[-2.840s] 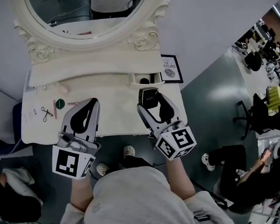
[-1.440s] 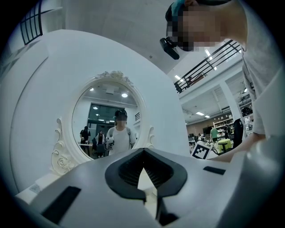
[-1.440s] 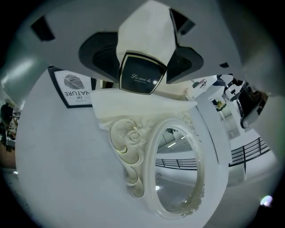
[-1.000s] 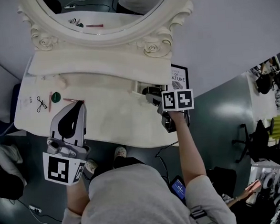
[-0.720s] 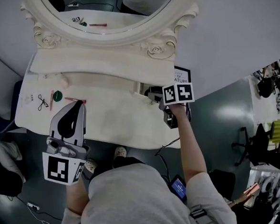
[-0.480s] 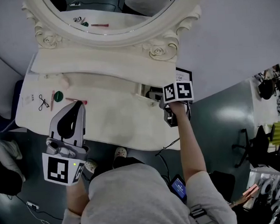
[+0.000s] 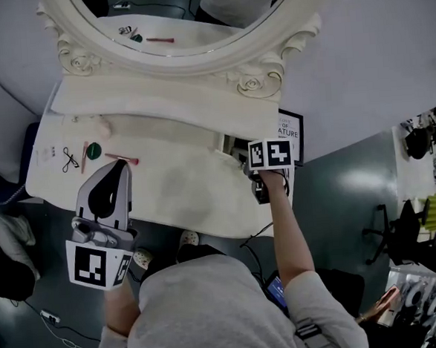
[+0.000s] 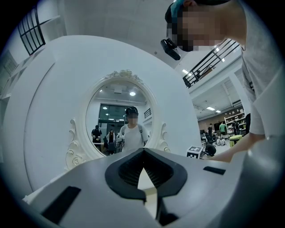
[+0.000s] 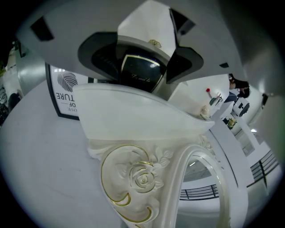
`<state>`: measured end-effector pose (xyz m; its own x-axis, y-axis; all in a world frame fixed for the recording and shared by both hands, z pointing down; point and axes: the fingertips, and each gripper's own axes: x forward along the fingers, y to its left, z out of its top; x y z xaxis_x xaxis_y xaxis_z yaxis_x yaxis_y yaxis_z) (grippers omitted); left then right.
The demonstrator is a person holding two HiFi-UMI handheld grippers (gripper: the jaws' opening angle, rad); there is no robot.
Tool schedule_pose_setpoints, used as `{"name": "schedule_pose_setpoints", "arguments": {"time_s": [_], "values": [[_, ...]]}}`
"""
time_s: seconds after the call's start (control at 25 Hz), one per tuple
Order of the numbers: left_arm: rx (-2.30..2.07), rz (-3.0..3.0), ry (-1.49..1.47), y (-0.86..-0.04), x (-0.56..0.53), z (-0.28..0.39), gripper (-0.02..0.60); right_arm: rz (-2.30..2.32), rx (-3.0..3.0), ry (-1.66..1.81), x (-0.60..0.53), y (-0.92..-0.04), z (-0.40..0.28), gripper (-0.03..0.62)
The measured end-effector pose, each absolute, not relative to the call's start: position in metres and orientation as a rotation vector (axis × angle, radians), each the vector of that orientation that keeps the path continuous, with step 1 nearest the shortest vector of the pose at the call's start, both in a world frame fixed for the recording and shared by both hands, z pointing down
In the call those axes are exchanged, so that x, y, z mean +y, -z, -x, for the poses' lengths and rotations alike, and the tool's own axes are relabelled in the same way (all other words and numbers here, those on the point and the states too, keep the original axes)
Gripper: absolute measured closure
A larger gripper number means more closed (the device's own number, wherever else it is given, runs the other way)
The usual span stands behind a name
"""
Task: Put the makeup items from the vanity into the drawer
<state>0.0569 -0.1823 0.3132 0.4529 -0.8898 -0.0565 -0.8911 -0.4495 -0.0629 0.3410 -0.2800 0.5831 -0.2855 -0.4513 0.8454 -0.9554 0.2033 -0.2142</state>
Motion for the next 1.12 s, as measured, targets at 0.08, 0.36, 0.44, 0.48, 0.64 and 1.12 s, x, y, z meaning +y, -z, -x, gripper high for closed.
{"name": "schedule_pose_setpoints", "arguments": {"time_s": [0.08,0.36,0.44,0.48,0.64,1.12], "values": [[1.602,2.606,-0.025,-0.314,-0.183,-0.056,0.568,-1.312,-1.855,-0.997,-0.281,-0.583,-0.340,0.278],[1.590,2.605,-0.024,-0.314,-0.182,-0.053,0.568,-1.347,-1.916,-0.910,-0.280,-0.578,-0.340,0.278],[1.593,2.604,-0.024,-0.313,-0.180,-0.050,0.568,-1.375,-1.921,-0.876,-0.279,-0.575,-0.342,0.278],[1.594,2.603,-0.025,-0.312,-0.179,-0.047,0.568,-1.390,-1.921,-0.866,-0.278,-0.573,-0.343,0.278],[1.588,2.606,-0.033,-0.310,-0.176,-0.039,0.568,-1.448,-1.940,-0.842,-0.273,-0.559,-0.340,0.278],[1.487,2.636,-0.072,-0.294,-0.162,-0.019,0.568,-1.572,-2.132,-0.767,-0.232,-0.503,-0.305,0.566]]}}
